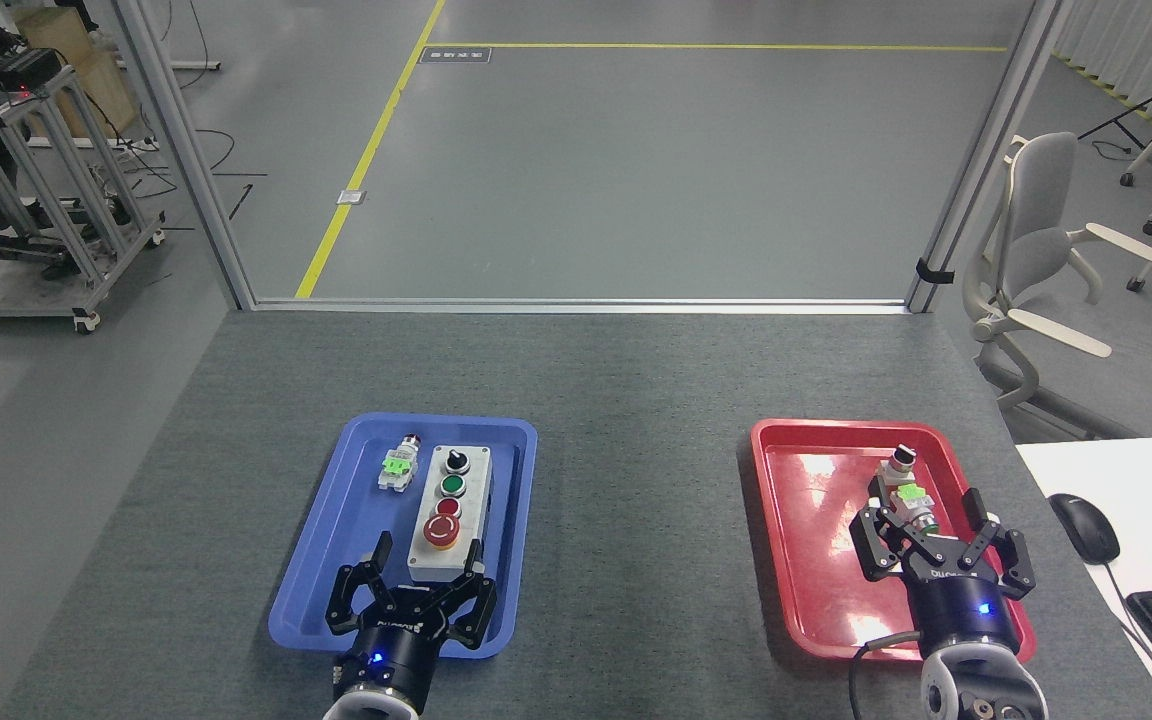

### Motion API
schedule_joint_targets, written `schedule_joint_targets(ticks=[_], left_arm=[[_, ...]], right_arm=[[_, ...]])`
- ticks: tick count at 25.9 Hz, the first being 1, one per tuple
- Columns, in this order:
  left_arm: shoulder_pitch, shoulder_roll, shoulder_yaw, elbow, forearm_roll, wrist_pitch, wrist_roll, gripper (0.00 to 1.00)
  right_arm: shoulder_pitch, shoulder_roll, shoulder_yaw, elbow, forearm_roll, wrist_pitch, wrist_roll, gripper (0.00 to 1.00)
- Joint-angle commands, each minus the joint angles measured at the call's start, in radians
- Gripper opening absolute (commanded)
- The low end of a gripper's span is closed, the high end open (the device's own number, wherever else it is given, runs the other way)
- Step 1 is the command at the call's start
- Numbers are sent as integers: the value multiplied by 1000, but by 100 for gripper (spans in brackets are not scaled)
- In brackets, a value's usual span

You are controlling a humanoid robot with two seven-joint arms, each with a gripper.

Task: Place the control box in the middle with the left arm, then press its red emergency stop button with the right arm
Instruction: 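Close the left gripper on the near end of the control box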

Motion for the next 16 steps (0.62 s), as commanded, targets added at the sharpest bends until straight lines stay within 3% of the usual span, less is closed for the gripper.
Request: schedule_joint_targets(ticks=[1,16], left_arm=[[-23,-1,-20,47,0,29,5,98],[-145,-34,-49,305,5,93,90,98]], right_arm=[[1,-1,3,0,0,1,1,99],[-2,-3,-3,-8,-2,-5,5,99]])
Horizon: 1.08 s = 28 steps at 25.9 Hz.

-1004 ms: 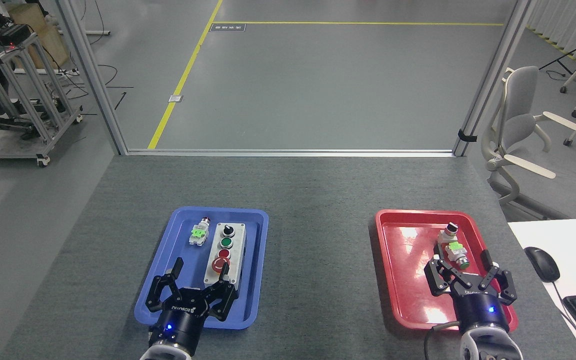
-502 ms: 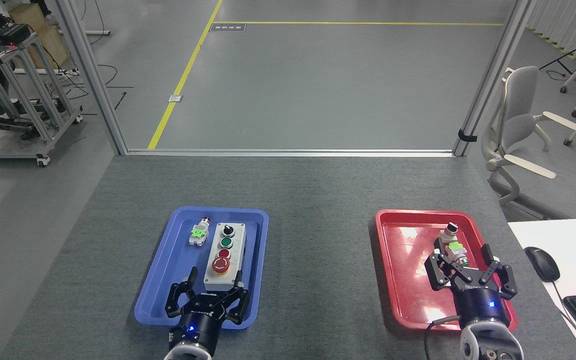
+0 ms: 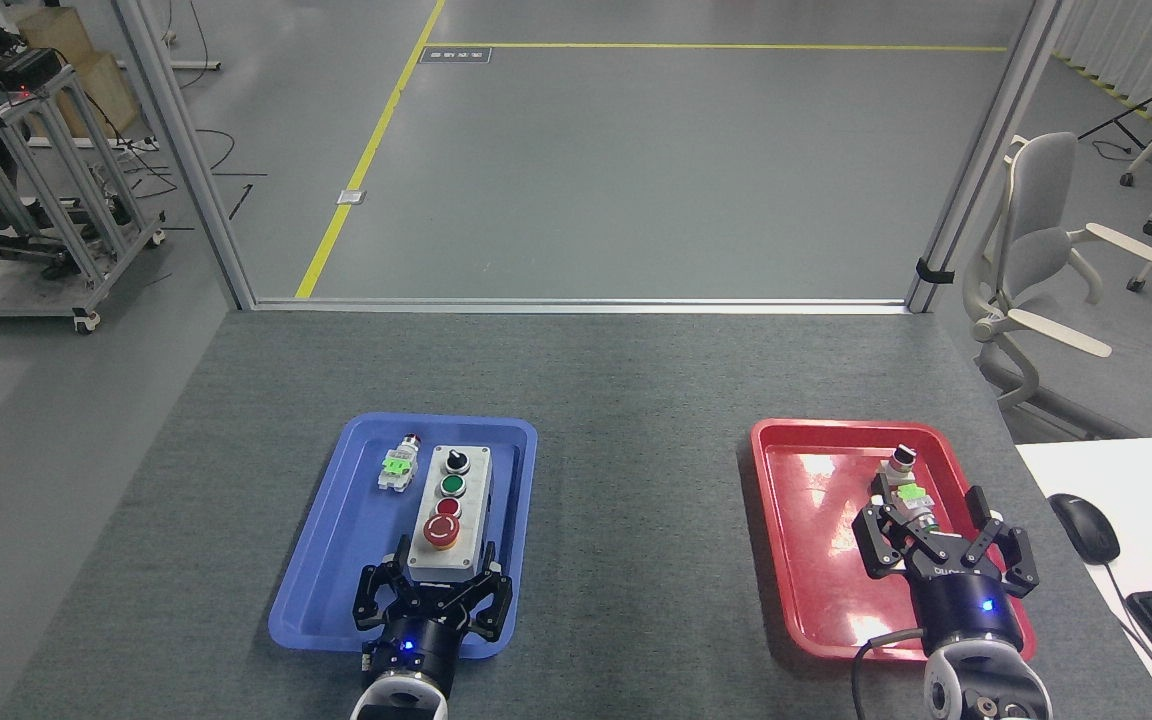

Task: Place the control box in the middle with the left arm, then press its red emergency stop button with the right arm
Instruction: 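Close the left gripper on the near end of the control box, then carry the control box off the blue tray to the table middle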

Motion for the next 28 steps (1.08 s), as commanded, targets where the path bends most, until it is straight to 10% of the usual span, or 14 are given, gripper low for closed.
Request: schedule_joint_targets(ticks=[1,17,23,28], left_arm=[[-22,-7,-4,55,6,22,27,98],[-141,-37,8,328,119,57,168,94],[-142,-26,1,365,193,57,261,38],[-101,-22,-24,245,171,51,293,13]], right_arm=[[0,-2,1,0,-2,-5,2,99],[-2,-2,1,3,-30,-6,-3,99],[-2,-5,1,3,-31,-6,-4,99],[-2,-3,4,4,-39,-6,-3,99]])
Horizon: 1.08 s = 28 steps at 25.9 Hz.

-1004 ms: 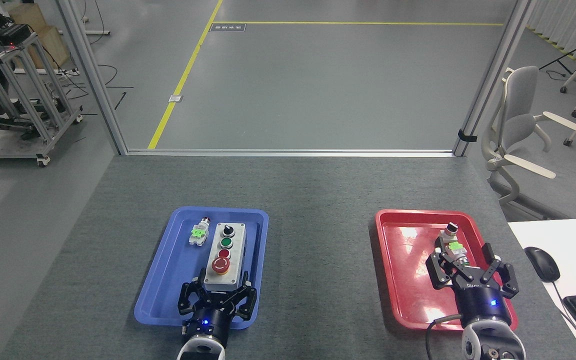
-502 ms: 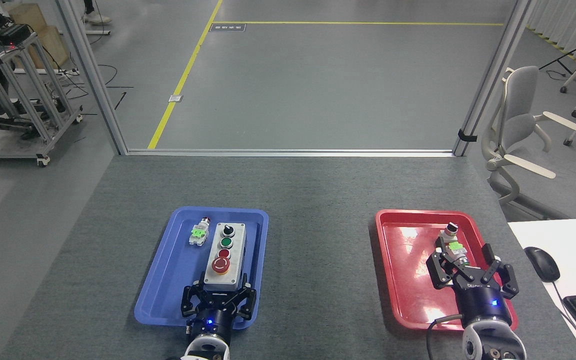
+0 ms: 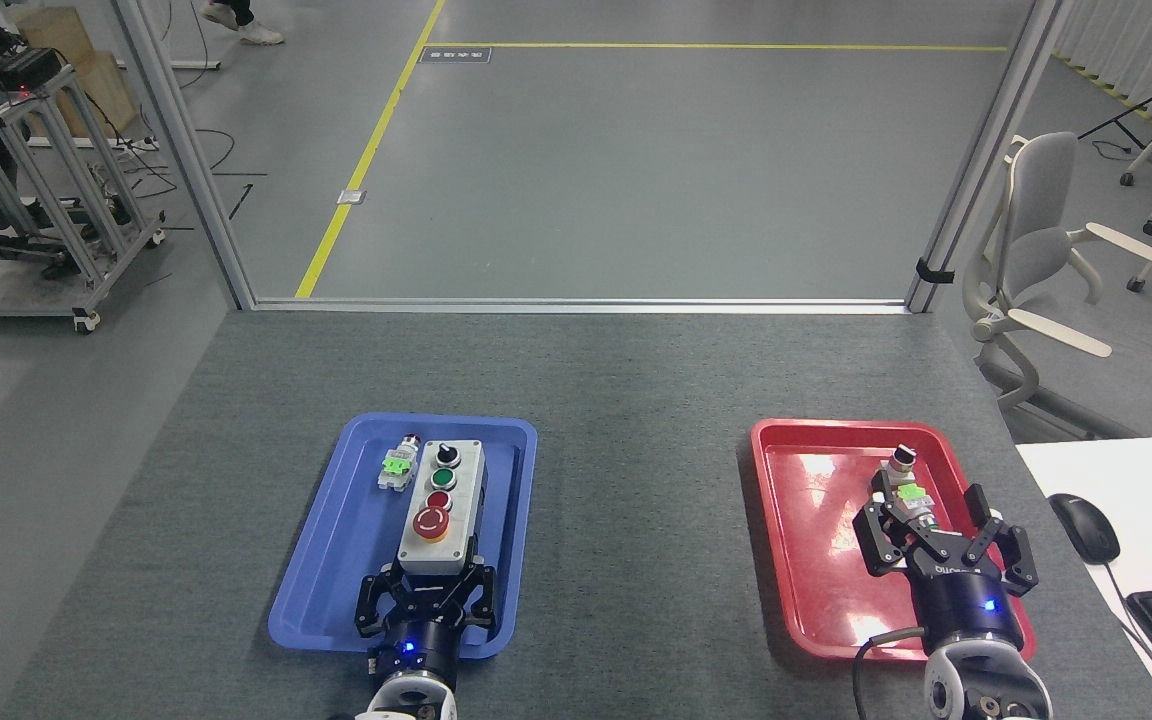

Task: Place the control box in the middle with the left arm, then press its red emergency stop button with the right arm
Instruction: 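Carry the control box off the blue tray to the table middle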

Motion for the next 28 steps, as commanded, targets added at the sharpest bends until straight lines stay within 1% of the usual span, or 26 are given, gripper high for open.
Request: schedule_joint_targets(ticks=[1,4,6,8,10,11,13,14,16,19,24,28], left_arm=[[37,6,-27,-106,-19,0,46,13],[46,6,-35,-169,-24,-3,38,13],[46,0,-52,-180,-30,-3,35,13],[37,-14,-110,-180,-28,8,18,12],[34,-49,-156,-180,-31,23,-3,12],[30,-54,-181,-181,-33,37,-8,9],[15,-54,-257,-189,-34,66,-23,1],[9,-54,-296,-195,-31,76,-46,0],[0,-54,-342,-207,-30,82,-88,0],[0,-55,-434,-227,-21,79,-105,0],[-2,-55,-526,-206,-10,54,-126,0],[-3,-55,-535,-167,2,-47,-152,0]], right_arm=[[1,0,1,1,-2,0,0,99],[0,0,1,1,-6,0,0,99],[0,0,1,-1,-7,0,-1,99],[1,0,1,-1,-7,0,-1,99],[1,0,1,-1,-7,0,-3,99],[0,1,1,1,-7,0,-3,99],[0,1,-1,-1,-7,2,-3,99],[-2,1,-1,-1,-7,0,-3,99],[-2,1,-1,-1,-7,0,-4,99],[-6,1,-1,-1,-7,0,-4,99],[-8,-2,-1,1,-7,0,-4,99],[-9,-2,2,-1,-7,-1,-4,99]])
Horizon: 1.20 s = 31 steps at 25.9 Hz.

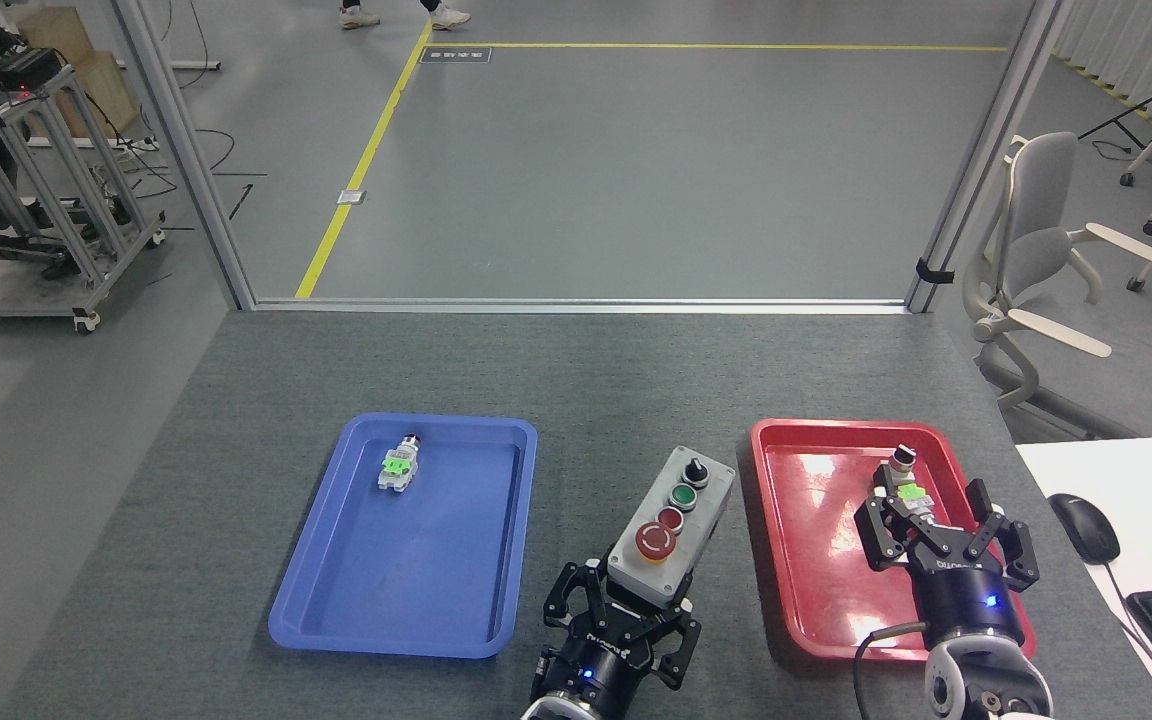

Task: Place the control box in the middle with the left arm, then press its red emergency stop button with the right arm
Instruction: 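Carry the control box off the blue tray to the table middle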

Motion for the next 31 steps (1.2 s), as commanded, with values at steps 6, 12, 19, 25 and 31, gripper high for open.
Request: schedule_joint_targets(ticks=[6,12,19,25,31], left_arm=[[-26,1,-14,70,44,-144,-43,0],[-26,3,-13,115,75,-135,-43,11],[-28,1,-14,136,101,-123,-31,26],[-26,4,-5,141,143,-129,-1,99],[-20,6,-7,107,136,-115,70,99]], right_arm=[[0,-2,5,1,0,-1,0,99],[-4,-2,5,1,0,-17,0,99],[-3,-5,7,1,0,-27,0,99],[-4,-8,7,4,0,-27,0,99],[-6,-8,7,5,0,-27,0,97]])
